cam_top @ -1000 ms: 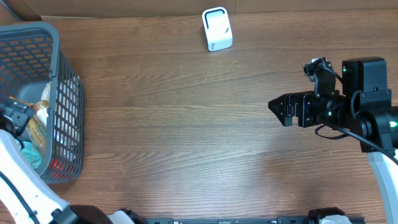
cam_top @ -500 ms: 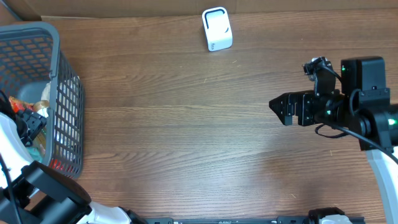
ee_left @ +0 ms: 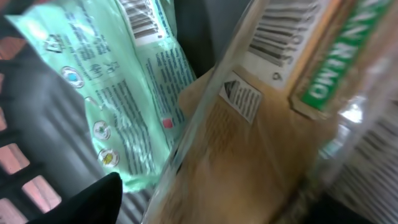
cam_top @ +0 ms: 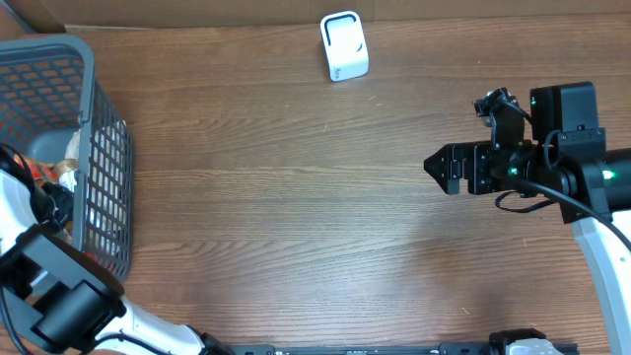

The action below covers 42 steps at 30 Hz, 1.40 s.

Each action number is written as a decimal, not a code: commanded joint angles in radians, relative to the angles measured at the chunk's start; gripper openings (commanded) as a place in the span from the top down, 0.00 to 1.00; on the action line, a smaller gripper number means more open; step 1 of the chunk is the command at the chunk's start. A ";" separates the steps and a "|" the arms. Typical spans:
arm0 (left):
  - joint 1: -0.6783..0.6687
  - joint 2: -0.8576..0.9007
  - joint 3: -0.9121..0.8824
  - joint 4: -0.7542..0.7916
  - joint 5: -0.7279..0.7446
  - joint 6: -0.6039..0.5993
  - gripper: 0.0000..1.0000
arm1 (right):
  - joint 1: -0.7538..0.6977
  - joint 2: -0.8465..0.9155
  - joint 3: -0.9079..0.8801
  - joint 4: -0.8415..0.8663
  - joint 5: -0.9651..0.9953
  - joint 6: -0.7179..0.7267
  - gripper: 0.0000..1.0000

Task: Scan the item barcode
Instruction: 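Grasp the orange-ended spaghetti pack in the basket with the left gripper, then carry the spaghetti pack to table centre and release it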

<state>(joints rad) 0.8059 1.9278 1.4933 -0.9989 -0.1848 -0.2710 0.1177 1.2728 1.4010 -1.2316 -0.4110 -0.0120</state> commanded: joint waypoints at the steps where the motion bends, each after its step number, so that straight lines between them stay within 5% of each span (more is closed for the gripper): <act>1: 0.003 0.061 0.000 0.002 -0.010 0.025 0.27 | -0.007 -0.003 0.025 0.001 0.006 -0.015 0.03; 4: 0.003 0.106 0.000 0.002 -0.008 0.025 0.47 | -0.007 -0.002 0.025 0.002 0.006 -0.015 0.03; 8: 0.003 0.121 0.003 0.006 -0.005 0.024 0.96 | -0.007 -0.003 0.025 0.001 0.006 -0.015 0.03; 23: -0.022 0.118 0.501 -0.291 0.177 0.103 0.96 | -0.007 -0.003 0.025 0.003 0.006 -0.015 0.03; 34: -0.036 0.118 0.961 -0.464 0.489 0.348 0.96 | -0.007 -0.002 0.025 0.015 0.006 -0.015 0.03; 42: -0.037 0.080 1.265 -0.550 0.789 0.365 0.96 | -0.007 -0.003 0.025 0.013 0.006 -0.015 0.03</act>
<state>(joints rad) 0.7719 2.0789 2.6537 -1.5490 0.3843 0.0597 0.1173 1.2728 1.4010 -1.2228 -0.4107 -0.0116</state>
